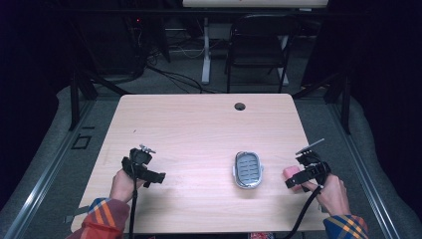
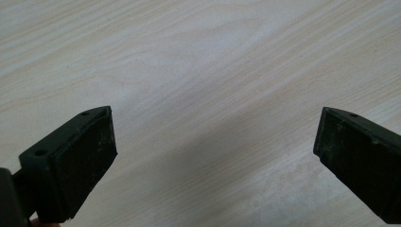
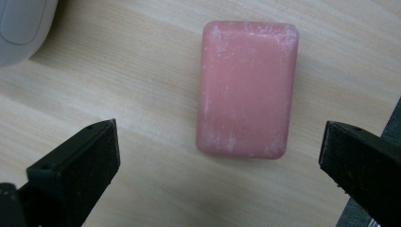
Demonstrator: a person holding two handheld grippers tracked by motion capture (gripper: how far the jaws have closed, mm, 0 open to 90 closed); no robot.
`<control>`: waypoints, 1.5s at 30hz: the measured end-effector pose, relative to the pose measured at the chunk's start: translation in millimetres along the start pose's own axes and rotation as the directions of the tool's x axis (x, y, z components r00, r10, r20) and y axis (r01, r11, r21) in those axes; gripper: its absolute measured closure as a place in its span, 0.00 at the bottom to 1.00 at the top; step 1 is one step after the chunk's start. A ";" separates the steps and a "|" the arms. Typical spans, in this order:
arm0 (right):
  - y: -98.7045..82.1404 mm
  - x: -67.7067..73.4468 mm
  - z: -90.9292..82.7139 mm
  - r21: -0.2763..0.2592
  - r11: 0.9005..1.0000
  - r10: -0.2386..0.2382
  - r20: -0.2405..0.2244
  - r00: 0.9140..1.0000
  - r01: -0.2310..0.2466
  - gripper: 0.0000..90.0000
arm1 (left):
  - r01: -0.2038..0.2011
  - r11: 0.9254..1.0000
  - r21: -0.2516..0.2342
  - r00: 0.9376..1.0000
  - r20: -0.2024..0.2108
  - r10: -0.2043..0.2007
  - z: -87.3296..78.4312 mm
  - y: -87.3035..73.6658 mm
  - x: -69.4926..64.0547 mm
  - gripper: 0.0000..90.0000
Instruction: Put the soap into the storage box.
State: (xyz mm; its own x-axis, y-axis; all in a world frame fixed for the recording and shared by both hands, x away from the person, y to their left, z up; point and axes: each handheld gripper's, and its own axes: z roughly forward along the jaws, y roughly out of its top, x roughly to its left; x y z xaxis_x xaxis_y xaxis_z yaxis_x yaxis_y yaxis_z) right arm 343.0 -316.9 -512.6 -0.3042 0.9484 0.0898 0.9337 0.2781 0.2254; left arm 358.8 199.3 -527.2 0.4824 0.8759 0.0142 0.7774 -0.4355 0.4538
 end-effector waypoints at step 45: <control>35.0 -5.3 33.8 0.151 0.988 -0.024 0.062 0.998 0.015 0.31 | -0.019 1.000 -0.001 1.000 0.004 0.019 -1.5 -0.1 -1.1 0.00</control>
State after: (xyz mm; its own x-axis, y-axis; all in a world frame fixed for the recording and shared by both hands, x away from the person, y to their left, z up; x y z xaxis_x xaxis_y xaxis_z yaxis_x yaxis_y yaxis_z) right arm 383.8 -307.1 -537.9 -0.3143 0.9490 0.0236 0.9470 0.3117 0.0781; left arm 357.5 198.7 -525.9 0.4984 0.8667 0.0195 0.7678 -0.4517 0.4543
